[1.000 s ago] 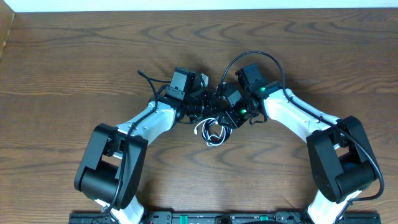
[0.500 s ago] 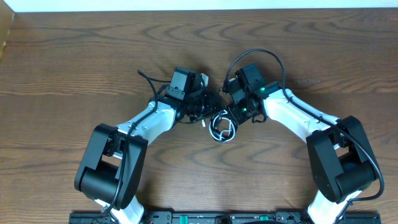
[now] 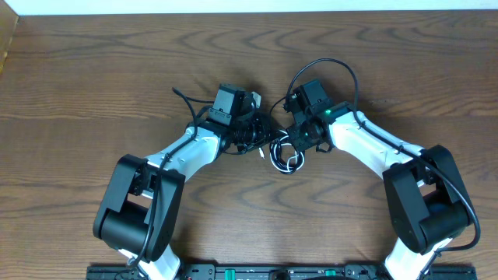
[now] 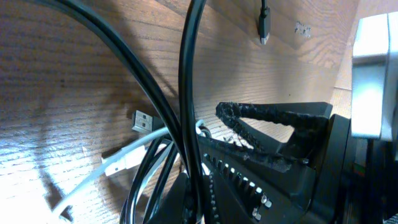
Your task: Untangle cables
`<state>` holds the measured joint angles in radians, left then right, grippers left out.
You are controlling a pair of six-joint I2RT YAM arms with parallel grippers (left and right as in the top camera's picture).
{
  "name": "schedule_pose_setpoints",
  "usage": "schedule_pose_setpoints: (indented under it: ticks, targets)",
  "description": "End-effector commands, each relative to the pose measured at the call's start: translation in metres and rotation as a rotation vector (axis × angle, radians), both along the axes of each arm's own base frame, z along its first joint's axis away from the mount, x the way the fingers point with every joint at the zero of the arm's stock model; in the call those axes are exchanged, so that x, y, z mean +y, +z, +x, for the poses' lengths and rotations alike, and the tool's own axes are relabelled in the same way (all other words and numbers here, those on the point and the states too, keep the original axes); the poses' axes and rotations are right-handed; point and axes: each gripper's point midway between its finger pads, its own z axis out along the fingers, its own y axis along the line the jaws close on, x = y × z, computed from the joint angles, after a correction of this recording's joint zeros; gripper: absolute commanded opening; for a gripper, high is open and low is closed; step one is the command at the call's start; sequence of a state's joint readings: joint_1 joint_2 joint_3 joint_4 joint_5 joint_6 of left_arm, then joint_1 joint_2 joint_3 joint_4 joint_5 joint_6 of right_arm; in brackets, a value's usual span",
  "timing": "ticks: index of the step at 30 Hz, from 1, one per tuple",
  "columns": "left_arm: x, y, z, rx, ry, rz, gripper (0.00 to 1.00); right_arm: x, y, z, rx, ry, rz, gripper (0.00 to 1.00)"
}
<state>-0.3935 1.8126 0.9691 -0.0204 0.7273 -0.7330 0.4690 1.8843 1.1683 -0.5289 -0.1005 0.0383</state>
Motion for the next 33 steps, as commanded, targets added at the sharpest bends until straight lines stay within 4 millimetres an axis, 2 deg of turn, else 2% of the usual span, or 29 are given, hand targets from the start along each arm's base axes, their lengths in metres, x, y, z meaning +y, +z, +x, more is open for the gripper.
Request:
schedule_pose_setpoints:
  ticks: [1,11,23,33]
  targets:
    - [0.000,-0.006,-0.005,0.019,-0.014,-0.002,0.08,0.006,0.000,-0.001,0.007,-0.011,0.030,0.38]
    - [0.000,-0.006,-0.005,0.002,-0.026,0.004,0.07,0.013,0.003,-0.003,0.017,0.011,0.077,0.38]
    - [0.000,-0.006,-0.005,0.002,-0.026,0.004,0.08,0.009,0.020,-0.006,0.073,0.011,0.183,0.41]
    - [0.000,-0.006,-0.005,0.002,-0.026,0.004,0.08,0.022,0.032,-0.018,0.145,0.067,0.298,0.42]
